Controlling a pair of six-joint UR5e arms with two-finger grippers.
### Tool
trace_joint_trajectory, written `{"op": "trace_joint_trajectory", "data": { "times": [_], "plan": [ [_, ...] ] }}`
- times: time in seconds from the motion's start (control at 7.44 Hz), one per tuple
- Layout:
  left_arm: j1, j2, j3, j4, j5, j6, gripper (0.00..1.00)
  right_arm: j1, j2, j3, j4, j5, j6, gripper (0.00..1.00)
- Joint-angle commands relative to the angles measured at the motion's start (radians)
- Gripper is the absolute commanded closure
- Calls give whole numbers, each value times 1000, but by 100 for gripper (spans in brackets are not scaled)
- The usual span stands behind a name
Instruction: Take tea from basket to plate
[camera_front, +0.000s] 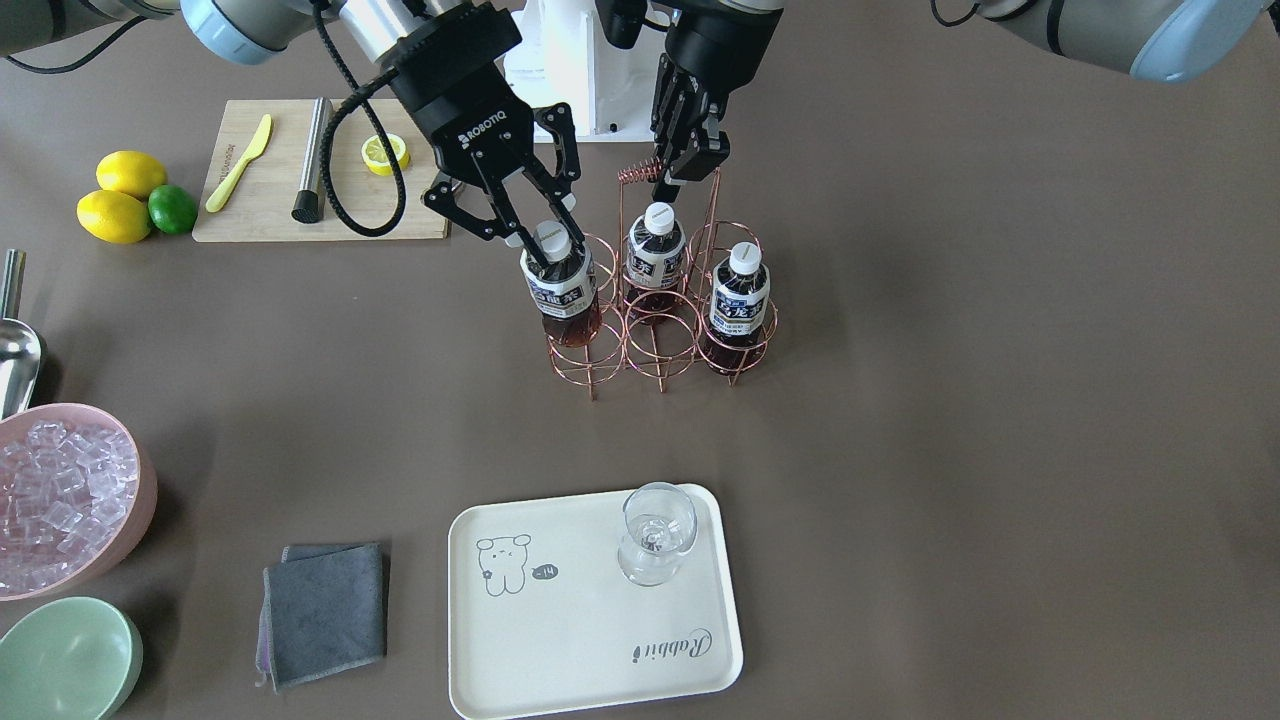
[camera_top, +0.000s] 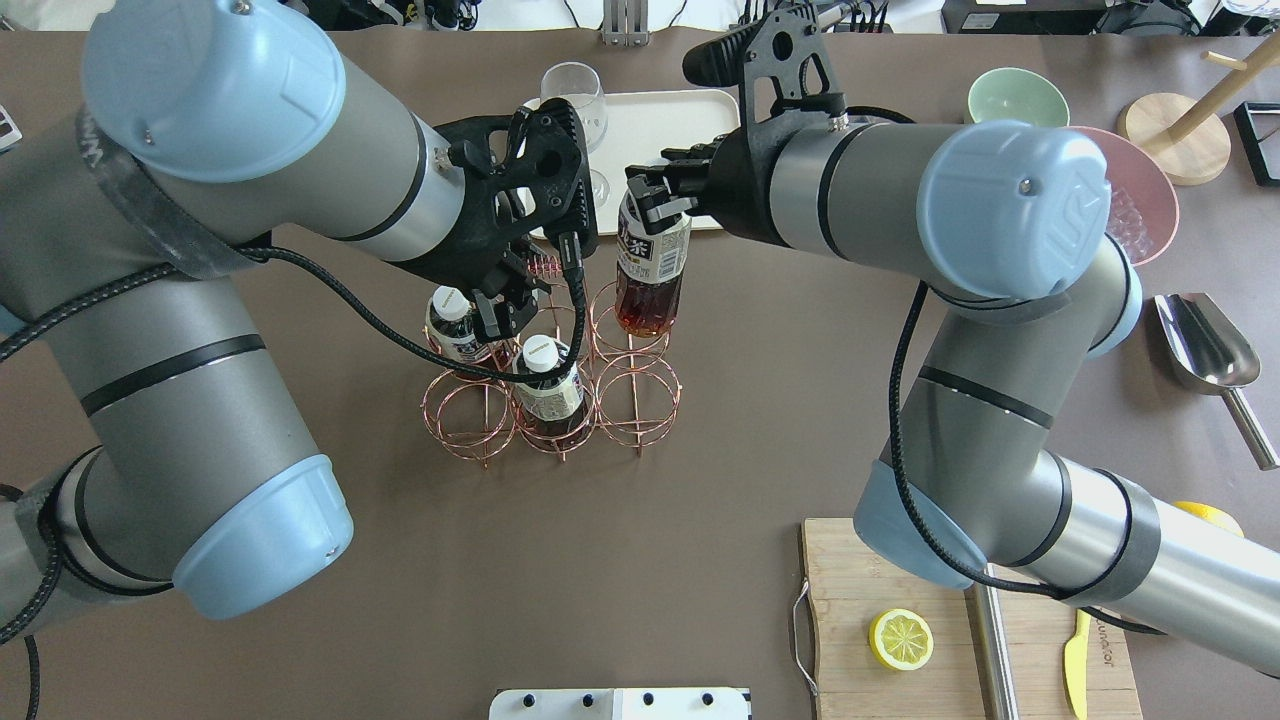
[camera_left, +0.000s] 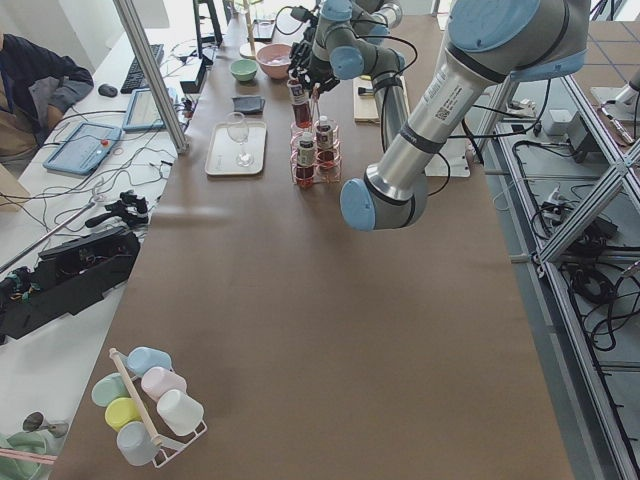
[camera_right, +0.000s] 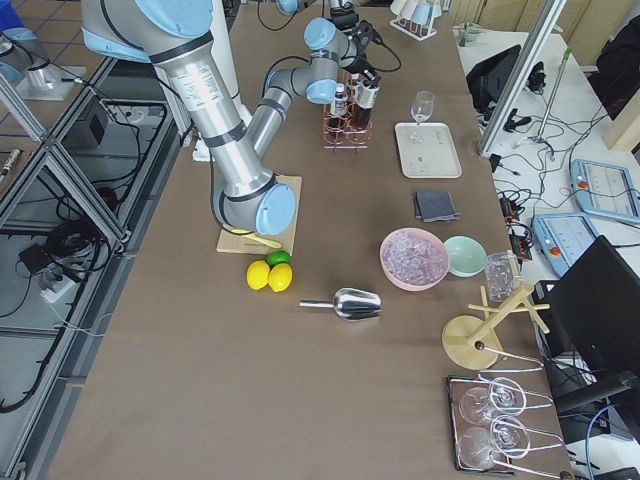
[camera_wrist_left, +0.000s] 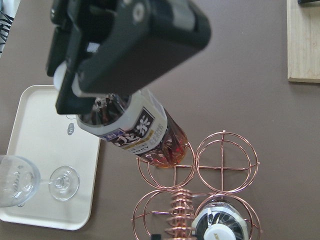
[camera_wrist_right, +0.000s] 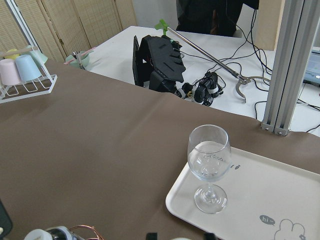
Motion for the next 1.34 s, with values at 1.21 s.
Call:
{"op": "trace_joint_trajectory", "data": {
  "times": [1.21],
  "plan": [
    [-70,-3,-4,1,-69,5,100,356,21,-33,-2,274,40,100]
  ]
}}
